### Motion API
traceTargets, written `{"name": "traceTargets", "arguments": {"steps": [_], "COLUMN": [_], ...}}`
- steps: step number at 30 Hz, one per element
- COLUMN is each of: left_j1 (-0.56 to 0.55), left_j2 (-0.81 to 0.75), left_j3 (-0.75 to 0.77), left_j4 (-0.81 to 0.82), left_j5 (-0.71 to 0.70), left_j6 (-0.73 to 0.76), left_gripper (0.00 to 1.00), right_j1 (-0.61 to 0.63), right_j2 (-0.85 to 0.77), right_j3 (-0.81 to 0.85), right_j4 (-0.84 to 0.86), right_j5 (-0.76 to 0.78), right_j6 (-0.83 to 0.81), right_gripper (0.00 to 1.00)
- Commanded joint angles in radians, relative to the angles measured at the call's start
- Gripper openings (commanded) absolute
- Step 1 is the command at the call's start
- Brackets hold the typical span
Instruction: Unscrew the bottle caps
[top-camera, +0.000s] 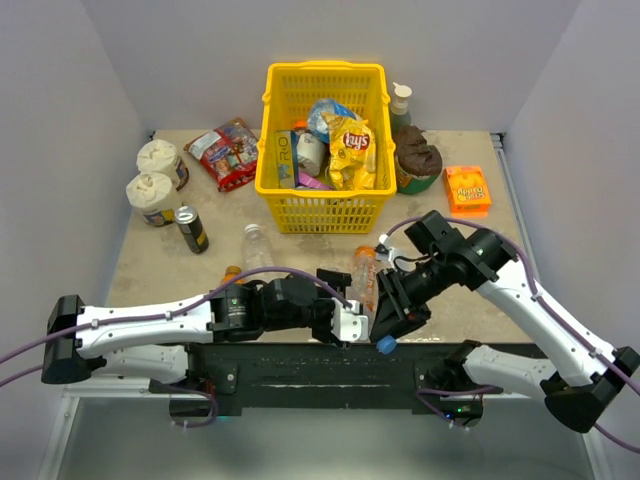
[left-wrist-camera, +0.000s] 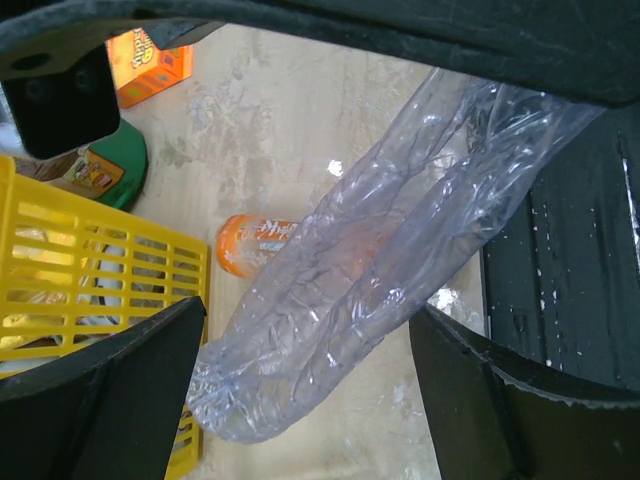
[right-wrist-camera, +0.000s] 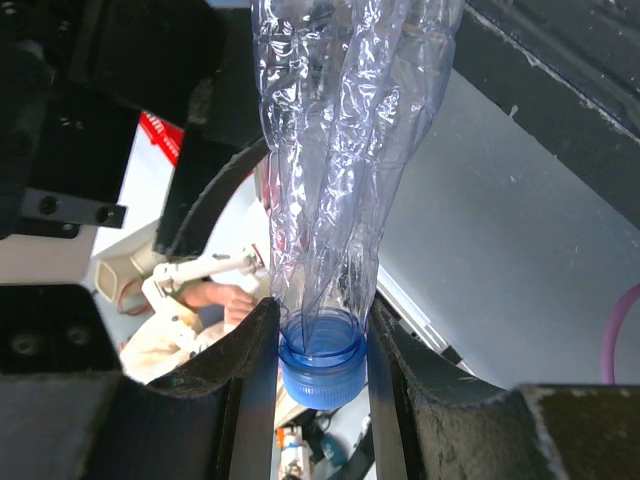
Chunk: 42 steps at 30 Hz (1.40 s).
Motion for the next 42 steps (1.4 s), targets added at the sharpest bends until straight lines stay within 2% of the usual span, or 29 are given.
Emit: {"name": "traceTargets", "arguments": {"steps": [1,7,9,10,14,18,19,22,23,25,26,28,32,34,37,38,42], "left_j1": [-0.005,-0.005,-0.004,-0.004,-0.004,-0.004,-0.002,-0.004,-0.001,0.01,0.036,0.079,0.197,0.217,0.245,0.269,0.384], "left_j2": [0.029,0.066,0.069,0.069,0.071,0.085,0.082,0.071,0.069,0.068,0.068,0.048,-0.03,-0.061,-0.078,-0.081,-0.069], "left_j3": [0.022,0.012,0.008,0.002,-0.011,-0.014,-0.018,-0.037,-0.037,-0.037,-0.038,-0.063,-0.136,-0.15,-0.159,-0.163,-0.112], "left_j4": [0.041,0.044,0.065,0.073,0.116,0.113,0.117,0.142,0.145,0.148,0.15,0.171,0.208,0.185,0.148,0.14,0.091], "left_j5": [0.064,0.091,0.09,0.091,0.117,0.134,0.142,0.153,0.153,0.174,0.186,0.235,0.285,0.288,0.28,0.282,0.314], "left_j6": [0.029,0.017,0.002,-0.004,-0.041,-0.098,-0.11,-0.156,-0.17,-0.227,-0.256,-0.349,-0.489,-0.513,-0.575,-0.616,-0.765], "left_gripper": [0.89,0.89,0.86,0.83,0.58,0.48,0.46,0.37,0.33,0.31,0.29,0.29,0.28,0.29,0.29,0.29,0.31], "right_j1": [0.002,0.002,0.002,0.002,0.002,0.002,0.002,0.002,0.002,0.002,0.002,-0.002,-0.028,-0.056,-0.071,-0.073,-0.071], "right_j2": [0.013,0.015,0.015,0.015,0.019,0.018,0.016,0.001,-0.008,-0.019,-0.028,-0.051,-0.083,-0.091,-0.088,-0.085,-0.073], "right_j3": [0.054,0.049,0.049,0.054,0.06,0.058,0.057,0.058,0.06,0.057,0.058,0.06,0.073,0.101,0.149,0.159,0.179], "right_j4": [-0.035,-0.03,-0.029,-0.027,-0.012,-0.003,0.004,0.057,0.1,0.152,0.199,0.241,0.333,0.364,0.431,0.466,0.581], "right_j5": [-0.084,-0.102,-0.105,-0.104,-0.104,-0.101,-0.099,-0.078,-0.061,-0.015,0.006,0.083,0.218,0.285,0.451,0.564,0.807], "right_j6": [-0.054,-0.053,-0.048,-0.043,-0.03,-0.02,-0.014,0.042,0.088,0.136,0.186,0.249,0.34,0.38,0.407,0.406,0.404], "right_gripper": [0.0,0.0,0.0,0.0,0.0,0.02,0.04,0.19,0.32,0.44,0.58,0.71,0.76,0.76,0.76,0.76,0.76]}}
